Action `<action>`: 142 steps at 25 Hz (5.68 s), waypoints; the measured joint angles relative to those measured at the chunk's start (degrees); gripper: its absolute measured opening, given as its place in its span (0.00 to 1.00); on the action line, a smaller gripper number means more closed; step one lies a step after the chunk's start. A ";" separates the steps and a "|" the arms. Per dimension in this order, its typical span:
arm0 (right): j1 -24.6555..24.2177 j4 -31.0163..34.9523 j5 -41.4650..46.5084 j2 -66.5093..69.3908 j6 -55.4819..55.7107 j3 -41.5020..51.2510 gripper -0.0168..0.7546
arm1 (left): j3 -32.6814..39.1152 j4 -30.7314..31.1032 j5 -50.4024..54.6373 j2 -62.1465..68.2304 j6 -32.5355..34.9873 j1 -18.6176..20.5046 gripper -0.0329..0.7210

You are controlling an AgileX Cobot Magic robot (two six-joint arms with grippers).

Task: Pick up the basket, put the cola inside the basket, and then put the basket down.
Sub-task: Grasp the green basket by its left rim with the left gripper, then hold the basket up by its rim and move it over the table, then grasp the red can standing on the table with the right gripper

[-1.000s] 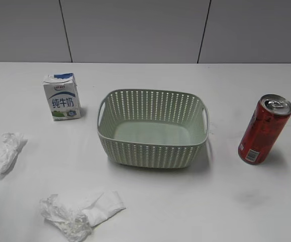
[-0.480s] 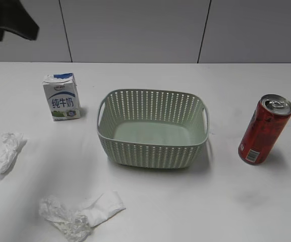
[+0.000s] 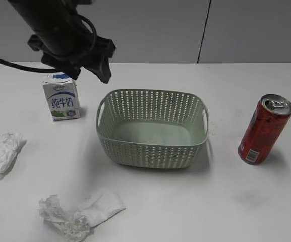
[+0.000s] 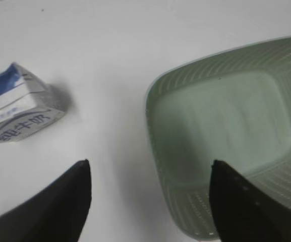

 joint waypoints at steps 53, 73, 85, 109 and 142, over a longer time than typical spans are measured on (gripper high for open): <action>0.00 1.76 -6.08 36.85 2.22 -18.77 0.68 | -5.05 -2.88 11.54 6.75 -15.79 -3.66 0.04; 0.00 -3.09 1.18 103.55 3.51 -57.42 0.68 | -5.03 -2.67 10.79 6.75 -15.79 -3.65 0.04; 0.00 -3.63 6.15 113.77 3.58 -63.24 0.68 | -5.03 -2.57 10.89 6.75 -15.84 -3.65 0.04; 0.00 -2.89 10.02 64.55 3.64 -40.47 0.67 | -5.03 -2.52 11.00 6.75 -15.84 -3.65 0.04; 0.00 -2.89 -0.06 -0.01 1.37 0.16 0.67 | -4.98 -2.35 12.25 6.70 -15.89 -3.65 0.04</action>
